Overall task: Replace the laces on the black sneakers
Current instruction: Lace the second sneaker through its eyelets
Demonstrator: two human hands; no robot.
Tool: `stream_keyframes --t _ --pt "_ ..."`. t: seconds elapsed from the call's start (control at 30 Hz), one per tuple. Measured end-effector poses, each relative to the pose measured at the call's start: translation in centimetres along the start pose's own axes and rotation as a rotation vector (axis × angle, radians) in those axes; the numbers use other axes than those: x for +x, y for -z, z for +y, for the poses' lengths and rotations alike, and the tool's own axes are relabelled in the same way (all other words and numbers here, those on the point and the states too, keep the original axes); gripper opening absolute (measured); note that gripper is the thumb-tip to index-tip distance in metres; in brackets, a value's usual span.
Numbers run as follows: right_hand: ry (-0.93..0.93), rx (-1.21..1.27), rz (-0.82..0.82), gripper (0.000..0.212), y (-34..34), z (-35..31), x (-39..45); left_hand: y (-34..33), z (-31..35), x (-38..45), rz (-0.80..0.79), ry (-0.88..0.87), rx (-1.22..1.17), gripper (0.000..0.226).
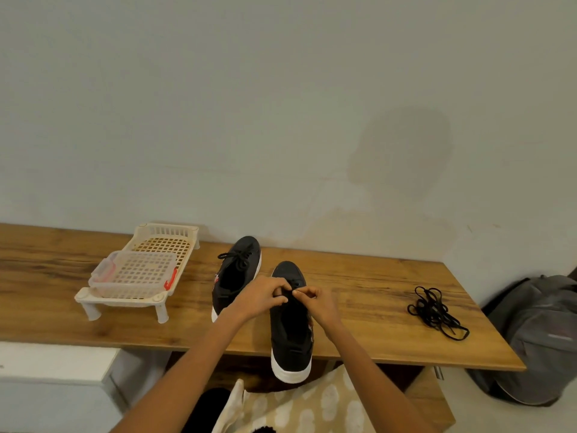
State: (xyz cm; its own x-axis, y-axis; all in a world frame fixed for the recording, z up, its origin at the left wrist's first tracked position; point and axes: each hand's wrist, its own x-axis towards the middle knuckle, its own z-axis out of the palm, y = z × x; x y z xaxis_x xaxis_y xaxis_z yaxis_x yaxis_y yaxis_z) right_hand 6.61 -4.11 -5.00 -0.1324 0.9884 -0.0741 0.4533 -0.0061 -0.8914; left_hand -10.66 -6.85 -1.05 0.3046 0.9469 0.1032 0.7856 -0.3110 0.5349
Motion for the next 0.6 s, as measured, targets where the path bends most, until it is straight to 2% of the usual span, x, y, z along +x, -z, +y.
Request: stream_keyframes --t 0.1,0.3,0.4,0.47,0.53,0.6 --pt "0.023 -0.019 -0.019 0.015 0.17 0.10 0.15 -0.08 -0.32 0.56 0.022 0.051 0.098 0.023" --pt "0.045 -0.023 -0.030 0.016 0.41 0.12 0.14 -0.58 -0.27 0.85 0.119 0.037 0.114 0.017" --pt "0.025 0.003 -0.032 0.016 0.35 0.06 0.22 -0.71 -0.50 0.62 0.090 0.035 -0.065 0.015" --pt "0.020 0.024 -0.030 0.015 0.33 0.09 0.30 -0.73 -0.51 0.45 0.016 0.027 -0.168 0.012" --pt "0.028 0.024 -0.033 0.016 0.39 0.12 0.27 -0.83 -0.43 0.56 -0.043 0.028 -0.105 0.013" --pt "0.039 0.014 -0.045 0.016 0.48 0.16 0.19 -0.92 -0.40 0.87 -0.017 0.064 -0.041 0.014"
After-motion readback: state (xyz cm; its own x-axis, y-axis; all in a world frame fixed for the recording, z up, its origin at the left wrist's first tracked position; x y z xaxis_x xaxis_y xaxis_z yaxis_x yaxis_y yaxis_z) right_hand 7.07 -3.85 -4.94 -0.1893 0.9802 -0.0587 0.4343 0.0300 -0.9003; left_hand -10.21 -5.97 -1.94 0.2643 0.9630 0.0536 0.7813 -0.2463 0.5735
